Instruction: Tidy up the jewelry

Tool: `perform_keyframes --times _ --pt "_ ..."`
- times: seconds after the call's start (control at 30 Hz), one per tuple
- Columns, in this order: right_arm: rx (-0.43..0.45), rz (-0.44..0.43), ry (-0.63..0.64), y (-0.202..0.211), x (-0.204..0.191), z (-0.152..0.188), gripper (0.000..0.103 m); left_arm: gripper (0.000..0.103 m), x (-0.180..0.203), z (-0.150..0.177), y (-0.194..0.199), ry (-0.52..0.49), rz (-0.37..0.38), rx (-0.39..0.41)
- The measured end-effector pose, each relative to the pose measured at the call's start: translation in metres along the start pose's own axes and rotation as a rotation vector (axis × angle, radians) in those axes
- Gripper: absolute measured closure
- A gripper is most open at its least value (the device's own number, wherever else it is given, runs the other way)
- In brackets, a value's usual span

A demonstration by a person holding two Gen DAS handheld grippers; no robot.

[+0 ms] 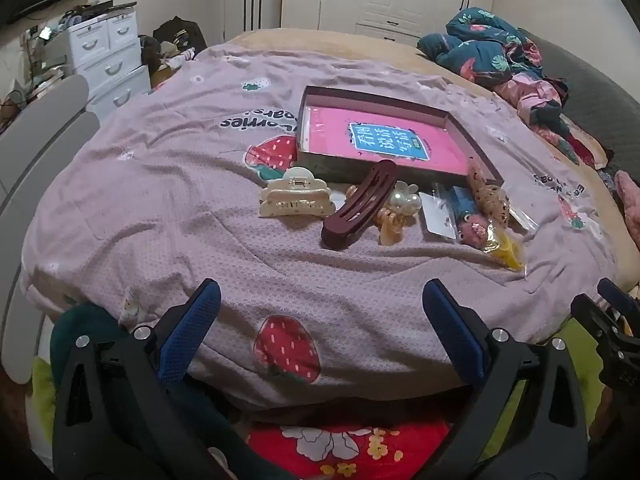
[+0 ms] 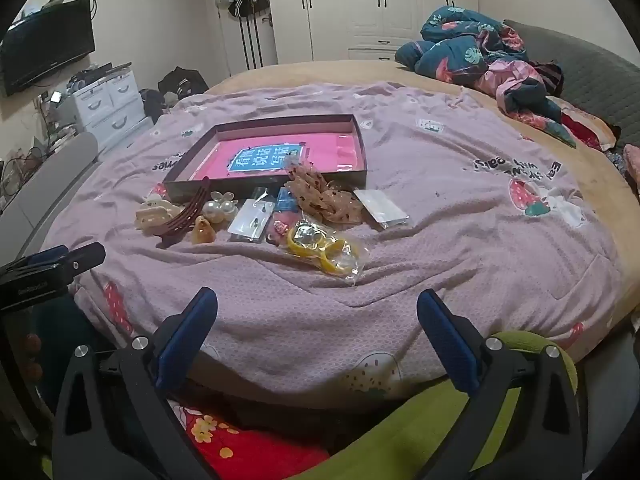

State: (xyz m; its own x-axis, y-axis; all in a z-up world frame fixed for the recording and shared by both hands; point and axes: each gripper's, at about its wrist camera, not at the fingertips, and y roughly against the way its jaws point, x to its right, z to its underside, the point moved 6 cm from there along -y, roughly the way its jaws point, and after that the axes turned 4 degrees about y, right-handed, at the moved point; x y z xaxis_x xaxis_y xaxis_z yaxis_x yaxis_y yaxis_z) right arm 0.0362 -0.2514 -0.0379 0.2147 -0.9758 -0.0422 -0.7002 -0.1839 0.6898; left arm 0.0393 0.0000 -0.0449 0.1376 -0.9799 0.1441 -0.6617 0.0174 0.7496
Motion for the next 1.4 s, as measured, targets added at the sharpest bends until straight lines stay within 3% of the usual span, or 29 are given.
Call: perform_keyframes --times 0.37,1.4 --pt "0.017 0.0 0.009 0.016 -0.01 -0.007 0.004 0.008 0.008 -0.001 0.008 -0.036 0.015 0.014" --pt "0.017 -0.002 -0.005 0.01 -0.005 -0.002 0.004 0.008 0.011 -0.002 0.011 -0.051 0.018 0.032"
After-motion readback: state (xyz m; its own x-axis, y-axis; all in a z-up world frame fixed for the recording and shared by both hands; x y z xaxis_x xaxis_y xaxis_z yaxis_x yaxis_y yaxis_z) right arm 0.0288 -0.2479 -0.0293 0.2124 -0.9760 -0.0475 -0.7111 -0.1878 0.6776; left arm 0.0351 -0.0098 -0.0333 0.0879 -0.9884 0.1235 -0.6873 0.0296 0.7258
